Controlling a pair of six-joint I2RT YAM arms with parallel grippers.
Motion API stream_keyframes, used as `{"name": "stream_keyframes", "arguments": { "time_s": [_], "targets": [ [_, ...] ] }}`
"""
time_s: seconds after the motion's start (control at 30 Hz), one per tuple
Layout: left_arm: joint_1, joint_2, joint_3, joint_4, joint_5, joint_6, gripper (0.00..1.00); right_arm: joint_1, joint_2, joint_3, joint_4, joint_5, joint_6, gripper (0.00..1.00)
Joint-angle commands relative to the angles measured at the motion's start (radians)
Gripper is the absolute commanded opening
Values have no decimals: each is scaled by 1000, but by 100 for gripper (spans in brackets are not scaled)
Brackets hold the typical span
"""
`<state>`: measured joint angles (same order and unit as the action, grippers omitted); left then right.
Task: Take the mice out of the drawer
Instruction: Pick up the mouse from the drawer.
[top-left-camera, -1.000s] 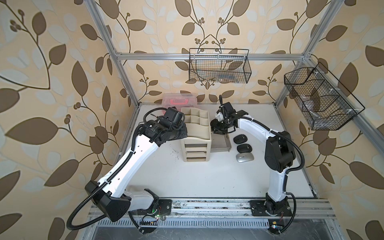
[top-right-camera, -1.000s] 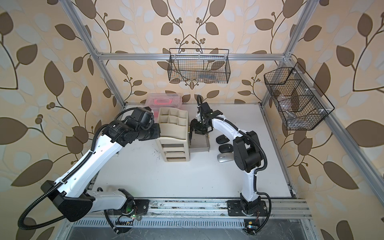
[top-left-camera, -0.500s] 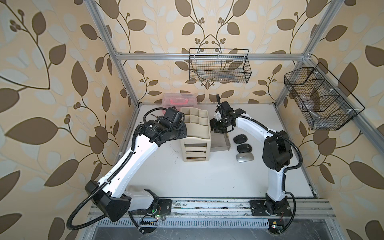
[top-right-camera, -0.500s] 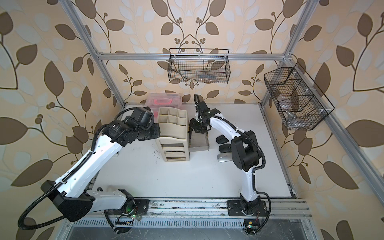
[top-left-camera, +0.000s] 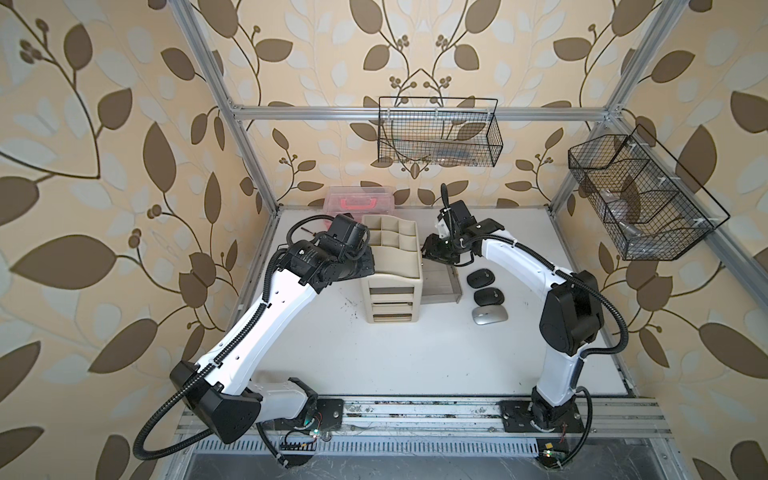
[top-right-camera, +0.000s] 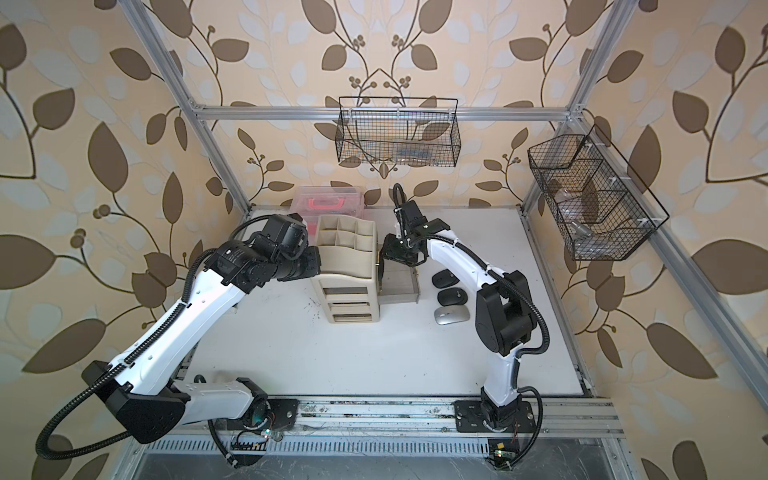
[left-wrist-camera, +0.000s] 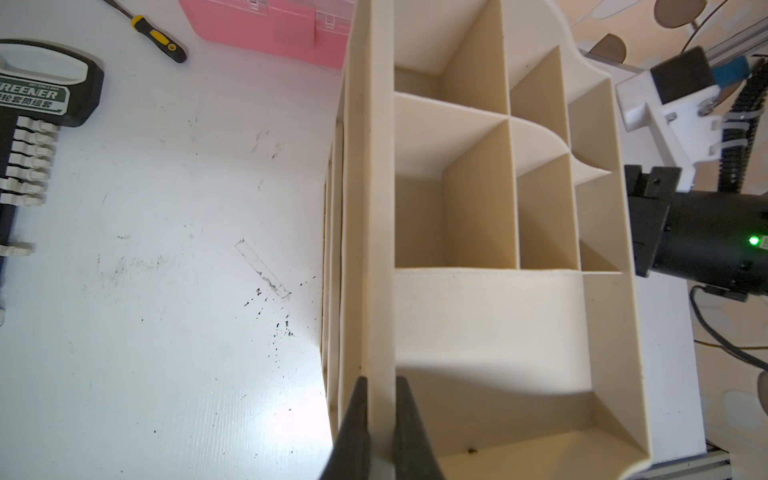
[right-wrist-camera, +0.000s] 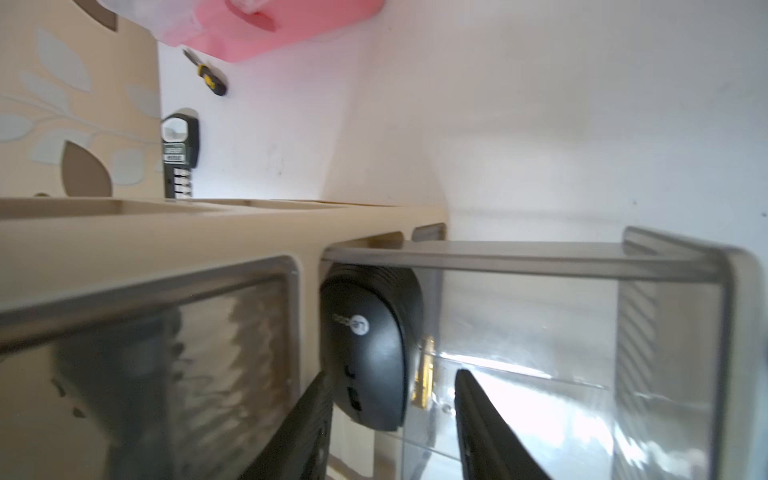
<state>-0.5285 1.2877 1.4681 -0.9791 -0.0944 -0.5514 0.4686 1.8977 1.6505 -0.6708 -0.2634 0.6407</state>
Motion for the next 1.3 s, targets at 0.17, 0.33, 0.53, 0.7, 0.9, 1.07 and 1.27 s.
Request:
{"name": "stream_keyframes", "arguments": {
  "time_s": [0.17, 0.33, 0.53, 0.7, 0.9, 1.07, 1.27],
  "targets": [
    [2, -18, 9, 96, 43, -3, 0, -19, 64, -3, 21, -89, -16, 52],
    [2, -8, 10, 99, 51, -4, 0, -17, 100, 7, 21, -112, -39, 55],
    [1, -10, 4, 116, 77, -5, 0, 5, 145, 40, 5, -105, -65, 59],
    [2, -16, -7, 136, 96, -8, 0, 19, 164, 19, 19, -85, -65, 59],
    [2, -12, 6, 101, 28, -10, 0, 27, 108, 18, -73, 192, -73, 51],
    [2, -17, 9, 97, 25, -11, 0, 23, 35, -54, -74, 248, -66, 46],
    [1, -19, -2, 113, 67, 7, 0, 5, -101, -115, 4, 127, -28, 47]
  ]
}}
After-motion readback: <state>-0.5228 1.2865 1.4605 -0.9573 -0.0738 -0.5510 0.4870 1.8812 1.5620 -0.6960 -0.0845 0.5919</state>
